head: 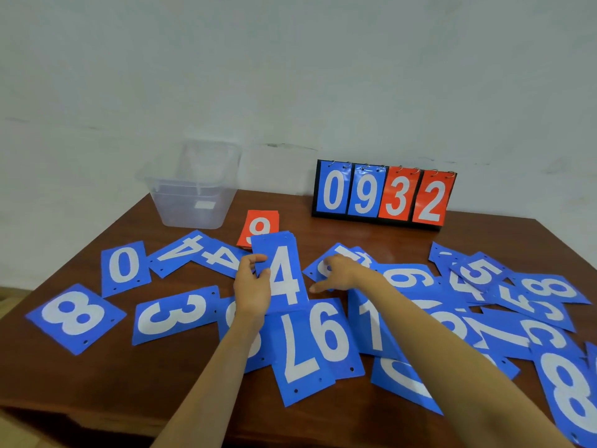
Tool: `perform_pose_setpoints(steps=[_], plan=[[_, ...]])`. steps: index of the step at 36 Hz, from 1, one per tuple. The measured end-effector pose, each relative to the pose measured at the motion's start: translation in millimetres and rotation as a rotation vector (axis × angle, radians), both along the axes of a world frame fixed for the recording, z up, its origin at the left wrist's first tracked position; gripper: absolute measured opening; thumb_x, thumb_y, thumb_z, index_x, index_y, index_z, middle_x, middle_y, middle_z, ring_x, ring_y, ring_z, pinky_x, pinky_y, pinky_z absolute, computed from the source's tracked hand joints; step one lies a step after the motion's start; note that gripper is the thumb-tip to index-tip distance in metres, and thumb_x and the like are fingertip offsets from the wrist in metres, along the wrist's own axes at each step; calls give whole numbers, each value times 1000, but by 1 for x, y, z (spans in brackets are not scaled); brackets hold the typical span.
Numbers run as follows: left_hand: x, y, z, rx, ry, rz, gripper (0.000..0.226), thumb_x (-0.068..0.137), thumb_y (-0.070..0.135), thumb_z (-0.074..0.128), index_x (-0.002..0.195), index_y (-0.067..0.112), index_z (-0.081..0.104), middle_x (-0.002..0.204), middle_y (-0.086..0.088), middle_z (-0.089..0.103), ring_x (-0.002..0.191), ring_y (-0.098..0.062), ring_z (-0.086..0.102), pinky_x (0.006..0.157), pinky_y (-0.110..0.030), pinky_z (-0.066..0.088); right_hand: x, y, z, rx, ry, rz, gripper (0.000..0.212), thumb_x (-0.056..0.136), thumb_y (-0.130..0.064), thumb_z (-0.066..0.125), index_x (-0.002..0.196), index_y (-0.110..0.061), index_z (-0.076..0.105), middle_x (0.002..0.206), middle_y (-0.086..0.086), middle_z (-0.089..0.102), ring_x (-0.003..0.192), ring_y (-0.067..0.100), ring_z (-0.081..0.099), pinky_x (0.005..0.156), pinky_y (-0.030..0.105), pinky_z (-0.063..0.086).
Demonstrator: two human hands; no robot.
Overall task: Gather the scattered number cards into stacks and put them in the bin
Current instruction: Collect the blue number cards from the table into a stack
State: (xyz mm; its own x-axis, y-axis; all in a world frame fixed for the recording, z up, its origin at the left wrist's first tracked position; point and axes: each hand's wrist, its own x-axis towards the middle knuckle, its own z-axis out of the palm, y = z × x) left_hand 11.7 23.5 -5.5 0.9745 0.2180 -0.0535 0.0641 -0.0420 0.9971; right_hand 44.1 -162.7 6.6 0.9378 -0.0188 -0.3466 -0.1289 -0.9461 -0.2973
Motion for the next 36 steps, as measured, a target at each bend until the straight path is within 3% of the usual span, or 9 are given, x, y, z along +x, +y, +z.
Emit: perform_pose_setpoints(steps=[8, 12, 17, 19, 21, 25, 28, 31, 36], plan=[[11, 0, -14, -18, 25, -16, 19, 95, 5, 51, 103, 22, 53, 102, 10, 51, 77, -8, 58, 62, -30, 52, 6, 9, -2, -130, -92, 67, 35, 93, -39, 53, 99, -5, 60, 95, 10, 62, 87, 24, 59, 76, 34, 47], [9, -2, -16, -40, 31, -20, 19, 95, 5, 52, 103, 22, 53, 99, 12, 49, 80, -8, 57, 60, -26, 51, 5, 13, 1, -187, -90, 122, 37, 94, -30, 50, 61, -18, 36, 62, 1, 42, 56, 13, 39, 52, 25, 32], [5, 1, -13, -26, 18, -13, 20, 94, 5, 53, 100, 24, 54, 106, 6, 53, 85, -10, 59, 62, -29, 54, -6, 22, 12, -217, -78, 223, 16, 90, -15, 54, 84, -29, 47, 71, -4, 42, 78, 20, 46, 59, 28, 38], [3, 3, -11, -16, 6, -12, 20, 94, 5, 52, 100, 24, 54, 108, 5, 53, 88, -12, 60, 63, -30, 54, -9, 22, 8, -192, -114, 220, 48, 86, -13, 57, 130, -12, 39, 72, 3, 47, 74, 23, 49, 52, 30, 37], [1, 6, -9, -6, -10, -7, 21, 94, 4, 52, 101, 23, 55, 109, 5, 52, 88, -13, 60, 64, -30, 54, -14, 21, 7, -160, -139, 242, 71, 86, -10, 57, 146, -12, 19, 75, 7, 50, 73, 22, 50, 54, 31, 38], [-2, 11, -5, 68, -52, -1, 25, 95, 2, 49, 104, 24, 56, 109, 7, 56, 61, -8, 50, 46, -18, 44, -25, 12, 16, 30, -298, 192, 63, 87, -10, 58, 143, -14, 28, 98, 12, 58, 80, 24, 55, 57, 27, 41], [-7, 14, 2, 150, -140, 2, 26, 96, 2, 46, 110, 21, 57, 118, 6, 55, 75, -14, 58, 46, -11, 42, -38, -2, 33, 342, -453, 51, 54, 86, -13, 63, 135, -16, 41, 125, 5, 58, 108, 20, 59, 77, 23, 49], [-10, 15, 12, 298, -266, -1, 27, 97, 3, 44, 117, 17, 56, 124, 3, 52, 112, -14, 53, 66, -6, 44, -51, -16, 59, 647, -475, -65, 41, 85, -12, 66, 123, -20, 52, 117, -3, 61, 106, 13, 60, 74, 20, 53], [-7, 9, 33, 566, -414, -46, 26, 97, 4, 43, 119, 12, 55, 122, 0, 55, 94, -12, 54, 72, -22, 42, -75, -33, 79, 946, -252, -116, 28, 89, -7, 61, 111, -24, 59, 105, 0, 69, 99, 15, 67, 84, 30, 55]])
